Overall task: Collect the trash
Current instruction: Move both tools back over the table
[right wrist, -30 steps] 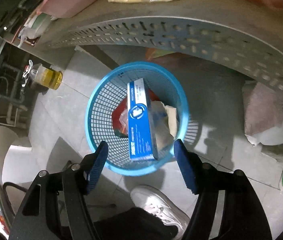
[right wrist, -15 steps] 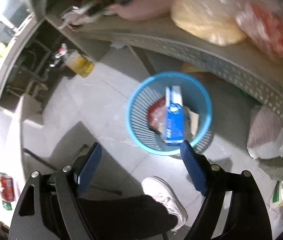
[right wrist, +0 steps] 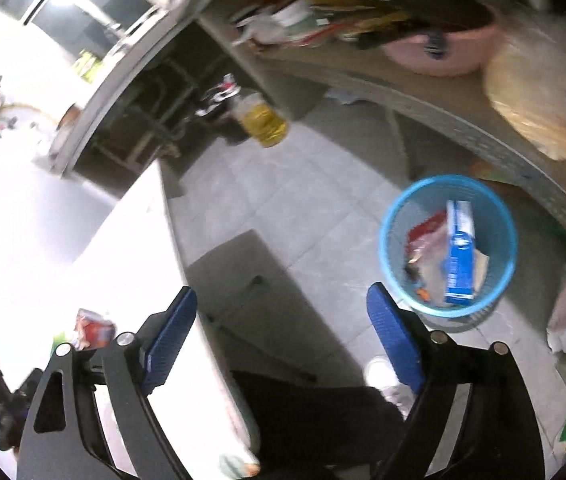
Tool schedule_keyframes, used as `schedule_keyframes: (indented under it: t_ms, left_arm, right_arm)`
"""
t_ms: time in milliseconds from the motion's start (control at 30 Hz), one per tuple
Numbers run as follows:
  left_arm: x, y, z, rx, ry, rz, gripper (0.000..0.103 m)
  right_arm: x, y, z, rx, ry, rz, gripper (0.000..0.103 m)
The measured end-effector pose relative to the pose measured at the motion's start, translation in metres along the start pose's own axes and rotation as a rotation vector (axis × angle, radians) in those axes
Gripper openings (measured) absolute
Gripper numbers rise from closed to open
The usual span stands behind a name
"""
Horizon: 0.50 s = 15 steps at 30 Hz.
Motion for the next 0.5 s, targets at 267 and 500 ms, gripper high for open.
schedule_keyframes:
  t_ms: [267,500]
  left_arm:
    - [0.045,0.043,-0.02,-0.042,0.028,0.107,0.079]
    - [0.077,0.067,-0.034,-0.06,0.082,0.162,0.079]
  right_arm:
    - [0.103,-0.029,-0.032,0.152,0.097,0.185,0.086]
    - [0.192,-0.075,-0.074,0.398,0.1,0.329,0.086]
Point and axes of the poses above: each gripper's, at about its wrist camera, not at the fingertips, and y roughly against the way its jaws point, x to its left, z to its top, the point moved 3 cm from there along -y, roughly the way its jaws point, and after that the axes turned 15 degrees about -x, right-handed, at the moved point
